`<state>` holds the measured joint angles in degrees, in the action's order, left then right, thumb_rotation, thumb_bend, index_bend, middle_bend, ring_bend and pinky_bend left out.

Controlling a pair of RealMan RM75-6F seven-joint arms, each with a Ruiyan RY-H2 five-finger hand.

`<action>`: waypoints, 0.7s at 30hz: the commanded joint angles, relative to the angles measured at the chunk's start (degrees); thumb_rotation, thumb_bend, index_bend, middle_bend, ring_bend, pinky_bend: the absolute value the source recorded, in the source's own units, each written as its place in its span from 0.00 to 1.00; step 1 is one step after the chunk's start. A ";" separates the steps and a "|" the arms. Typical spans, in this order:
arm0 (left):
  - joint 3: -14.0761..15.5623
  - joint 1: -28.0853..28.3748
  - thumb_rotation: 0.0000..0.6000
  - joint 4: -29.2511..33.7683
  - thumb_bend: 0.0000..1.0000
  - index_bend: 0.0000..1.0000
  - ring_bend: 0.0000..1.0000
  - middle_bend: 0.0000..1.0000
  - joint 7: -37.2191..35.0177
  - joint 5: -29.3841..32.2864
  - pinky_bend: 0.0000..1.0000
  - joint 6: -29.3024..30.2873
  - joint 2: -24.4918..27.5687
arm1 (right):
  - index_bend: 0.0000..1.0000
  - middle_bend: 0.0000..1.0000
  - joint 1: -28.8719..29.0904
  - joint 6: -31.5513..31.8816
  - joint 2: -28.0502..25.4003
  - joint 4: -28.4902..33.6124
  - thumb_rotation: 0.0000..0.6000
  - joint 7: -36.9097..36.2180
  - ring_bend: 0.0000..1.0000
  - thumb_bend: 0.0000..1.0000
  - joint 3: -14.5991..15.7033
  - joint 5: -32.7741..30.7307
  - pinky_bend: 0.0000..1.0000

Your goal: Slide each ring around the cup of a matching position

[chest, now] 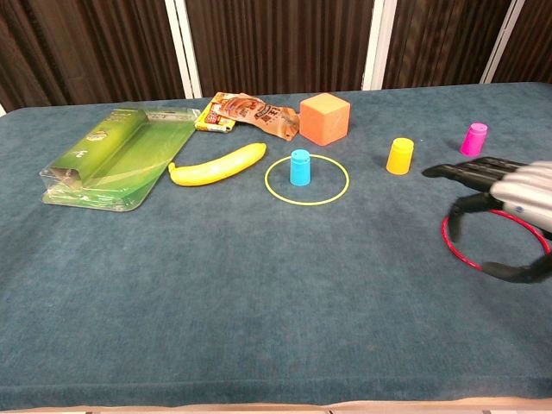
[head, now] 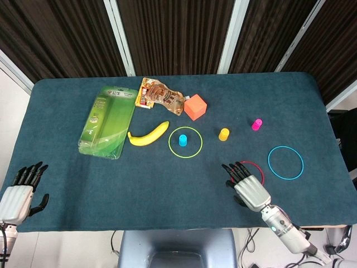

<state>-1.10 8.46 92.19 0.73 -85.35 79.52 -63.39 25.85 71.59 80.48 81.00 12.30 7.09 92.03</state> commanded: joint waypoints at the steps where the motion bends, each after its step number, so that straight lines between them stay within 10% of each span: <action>1: 0.16 -0.01 1.00 0.06 0.44 0.00 0.00 0.00 0.20 -0.30 0.01 0.09 -0.03 | 0.59 0.04 -1.92 0.47 -0.31 -3.37 1.00 -1.39 0.00 0.39 0.59 -0.44 0.00; 21: 0.28 -0.16 1.00 0.12 0.44 0.00 0.00 0.00 0.35 -0.44 0.01 0.46 -0.05 | 0.66 0.08 -2.94 -4.34 3.90 -15.35 1.00 -11.63 0.00 0.39 -1.08 -1.66 0.00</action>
<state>-0.82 8.30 92.31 1.08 -85.79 79.99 -63.44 22.93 67.38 84.26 65.83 0.77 6.04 90.27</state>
